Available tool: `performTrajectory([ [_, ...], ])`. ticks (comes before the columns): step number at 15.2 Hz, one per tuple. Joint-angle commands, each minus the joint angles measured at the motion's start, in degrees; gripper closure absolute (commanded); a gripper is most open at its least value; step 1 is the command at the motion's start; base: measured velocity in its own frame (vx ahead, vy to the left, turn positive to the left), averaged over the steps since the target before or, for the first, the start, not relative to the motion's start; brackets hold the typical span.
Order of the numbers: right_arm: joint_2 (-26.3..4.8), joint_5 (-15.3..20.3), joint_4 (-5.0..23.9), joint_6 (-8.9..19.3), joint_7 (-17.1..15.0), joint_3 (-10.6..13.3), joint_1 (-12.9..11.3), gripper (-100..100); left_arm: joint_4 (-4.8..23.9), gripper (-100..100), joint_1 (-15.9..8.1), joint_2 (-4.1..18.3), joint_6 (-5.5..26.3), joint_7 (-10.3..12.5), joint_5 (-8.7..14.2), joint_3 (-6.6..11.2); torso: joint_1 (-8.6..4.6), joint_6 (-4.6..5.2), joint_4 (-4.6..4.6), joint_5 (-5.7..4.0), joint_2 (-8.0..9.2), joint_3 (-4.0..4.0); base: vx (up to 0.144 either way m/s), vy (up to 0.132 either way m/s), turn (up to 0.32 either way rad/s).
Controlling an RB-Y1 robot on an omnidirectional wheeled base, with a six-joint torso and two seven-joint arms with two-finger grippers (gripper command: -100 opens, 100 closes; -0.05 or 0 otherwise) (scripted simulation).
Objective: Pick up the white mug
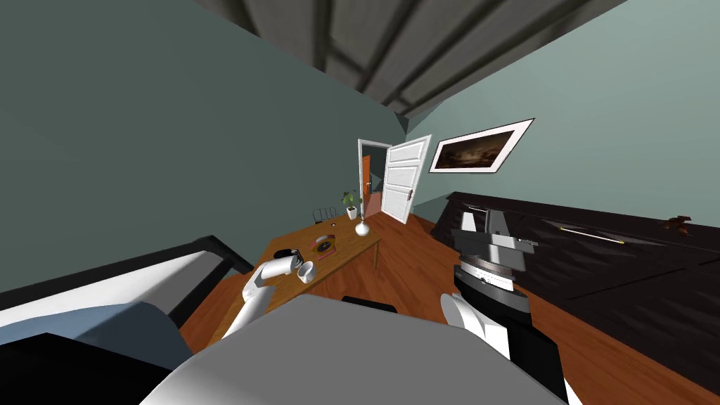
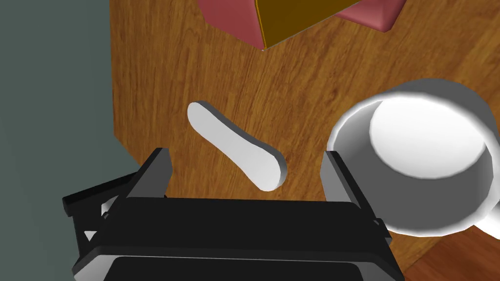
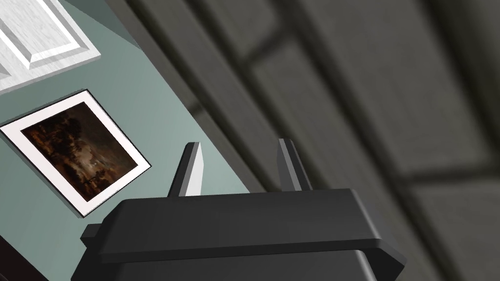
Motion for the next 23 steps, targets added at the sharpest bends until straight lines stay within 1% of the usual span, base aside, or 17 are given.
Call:
performTrajectory([
  [1,0.0,0.0,0.0,0.0,0.0,0.0,0.0,0,0.1,-100,-0.1,0.0,1.7,0.3,0.1,0.18,0.0,0.0,0.0,0.0,0.0,0.0,-0.008,0.022,-0.003],
  [2,0.0,0.0,0.0,0.0,0.0,0.0,0.0,0,1.9,-100,-1.0,0.3,3.6,1.7,0.6,1.34,-0.02,-0.02,-0.01,0.0,-0.02,-0.01,-0.014,0.028,-0.17],
  [4,0.0,0.0,0.0,0.0,0.0,0.0,0.0,0,1.9,-100,-1.0,0.3,5.5,1.7,0.6,1.34,0.0,0.02,0.0,0.0,-0.02,-0.01,-0.014,0.034,-0.175],
  [5,0.0,0.0,0.0,0.0,0.0,0.0,0.0,0,3.6,-100,-1.8,0.6,6.9,3.2,1.1,2.48,0.0,0.0,-0.01,0.0,-0.02,-0.01,-0.02,0.039,-0.244],
  [7,0.0,0.0,0.0,0.0,0.0,0.0,0.0,0,3.6,-100,-1.8,0.6,9.1,3.2,1.1,2.48,0.05,0.02,0.0,0.01,0.0,0.0,-0.021,0.043,-0.163],
  [8,0.0,0.0,0.0,0.0,0.0,0.0,0.0,0,5.2,-100,-2.7,0.8,10.4,4.5,1.6,3.59,0.03,-0.01,0.0,0.01,-0.01,-0.01,-0.022,0.043,-0.176],
  [10,0.0,0.0,0.0,0.0,0.0,0.0,0.0,0,5.2,-100,-2.7,0.8,12.6,4.5,1.6,3.59,0.07,0.01,0.0,0.01,0.0,0.0,-0.022,0.044,-0.147],
  [11,0.0,0.0,0.0,0.0,0.0,0.0,0.0,0,5.2,-100,-2.7,0.8,12.6,4.5,1.6,3.59,0.05,-0.01,0.0,0.01,0.0,0.0,-0.011,0.02,-0.006],
  [12,0.0,0.0,0.0,0.0,0.0,0.0,0.0,0,6.8,-100,-3.5,1.1,14.7,5.8,2.0,4.67,0.0,-0.03,-0.01,0.0,-0.03,-0.01,-0.014,0.027,-0.181],
  [14,0.0,0.0,0.0,0.0,0.0,0.0,0.0,0,6.8,-100,-3.5,1.1,15.9,5.8,2.0,4.67,0.03,0.01,-0.01,0.0,-0.03,-0.02,-0.017,0.038,-0.144],
  [15,0.0,0.0,0.0,0.0,0.0,0.0,0.0,0,8.3,-100,-4.2,1.3,17.7,7.1,2.4,5.7,0.02,-0.01,-0.01,0.0,-0.03,-0.02,-0.02,0.046,-0.206],
  [17,0.0,0.0,0.0,0.0,0.0,0.0,0.0,0,8.3,-100,-4.2,1.3,19.0,7.1,2.4,5.7,0.08,0.01,0.0,0.01,-0.02,-0.01,-0.018,0.046,-0.128],
  [18,0.0,0.0,0.0,0.0,0.0,0.0,0.0,0,9.7,-100,-4.9,1.6,21.2,8.2,2.8,6.69,0.05,-0.02,-0.01,0.01,-0.03,-0.02,-0.011,0.043,-0.189],
  [19,0.0,0.0,0.0,0.0,0.0,0.0,0.0,0,9.7,-100,-4.9,1.6,22.0,8.2,2.8,6.69,0.06,0.02,-0.01,0.01,-0.05,-0.02,-0.013,0.052,-0.199],
  [20,0.0,0.0,0.0,0.0,0.0,0.0,0.0,0,11.0,-100,-5.5,1.8,23.6,9.3,3.2,7.62,0.08,0.01,-0.01,0.01,-0.05,-0.03,-0.025,0.063,-0.237],
  [22,0.0,0.0,0.0,0.0,0.0,0.0,0.0,0,11.0,-100,-5.5,1.8,24.8,9.3,3.2,7.62,0.14,0.0,0.0,0.03,-0.01,-0.01,-0.029,0.056,-0.108],
  [23,0.0,0.0,0.0,0.0,0.0,0.0,0.0,0,12.3,-100,-6.1,2.0,26.8,10.3,3.5,8.48,0.11,-0.03,0.0,0.02,-0.01,0.0,-0.021,0.048,-0.122],
])
